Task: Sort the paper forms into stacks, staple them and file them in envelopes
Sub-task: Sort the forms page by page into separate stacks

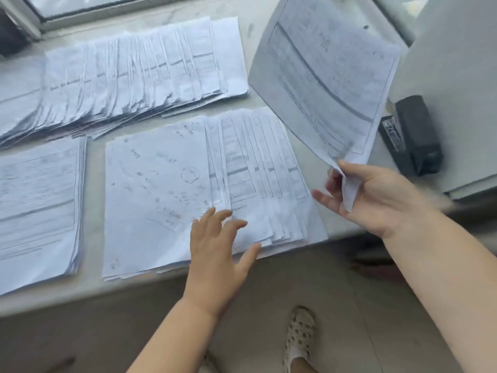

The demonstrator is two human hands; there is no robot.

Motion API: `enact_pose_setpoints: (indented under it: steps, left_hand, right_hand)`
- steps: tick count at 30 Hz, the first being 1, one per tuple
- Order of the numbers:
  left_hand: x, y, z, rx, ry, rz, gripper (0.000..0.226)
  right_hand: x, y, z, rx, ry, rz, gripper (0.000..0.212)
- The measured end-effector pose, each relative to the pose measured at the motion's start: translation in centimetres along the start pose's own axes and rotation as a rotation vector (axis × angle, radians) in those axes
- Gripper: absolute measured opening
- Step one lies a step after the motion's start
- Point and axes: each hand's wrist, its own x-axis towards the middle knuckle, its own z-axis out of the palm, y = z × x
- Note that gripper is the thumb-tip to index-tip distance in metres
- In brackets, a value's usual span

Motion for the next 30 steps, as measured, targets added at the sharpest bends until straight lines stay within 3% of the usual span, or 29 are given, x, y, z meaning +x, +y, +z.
enact_pose_setpoints:
  steps: [4,7,9,14,17,21,30]
  left_hand:
    - [0.5,-0.6,0.9,0.126,0.007,-0.116,0.052]
    - [0.4,-0.8,0.8,0.042,-0.041,-0.248,0.081]
    - [0.4,-1.4,0.6,0.031,-0.036,-0.265,0.089]
    - [0.5,-2.8,-0.2,0.108,0.006,-0.175,0.072]
    - [0.4,-3.2,-0.4,0.117,-0.029,-0.124,0.079]
    - [0.3,-4.8,-1.6,0.045,-0.123,-0.071,0.091]
    - [1.1,-7.6,-3.6,-0.245,-0.169,-0.021,0.067]
  right_hand:
    - [0.8,1.5,0.8,0.011,-0.089,0.112,0.016]
    - [1.4,3.0,1.6,-0.005,-0.111,0.158,0.018]
    - [2.0,4.2,2.2,-0.005,-0.114,0.174,0.018]
    - [3.7,6.5,4.2,-0.058,-0.108,0.191,0.017]
    - [4.6,7.3,5.0,-0.145,-0.090,0.183,0.018]
    - [5.2,8.5,6.3,-0.246,-0.109,0.206,0.014]
    - [6.2,9.7,8.6,-0.346,-0.200,0.192,0.015]
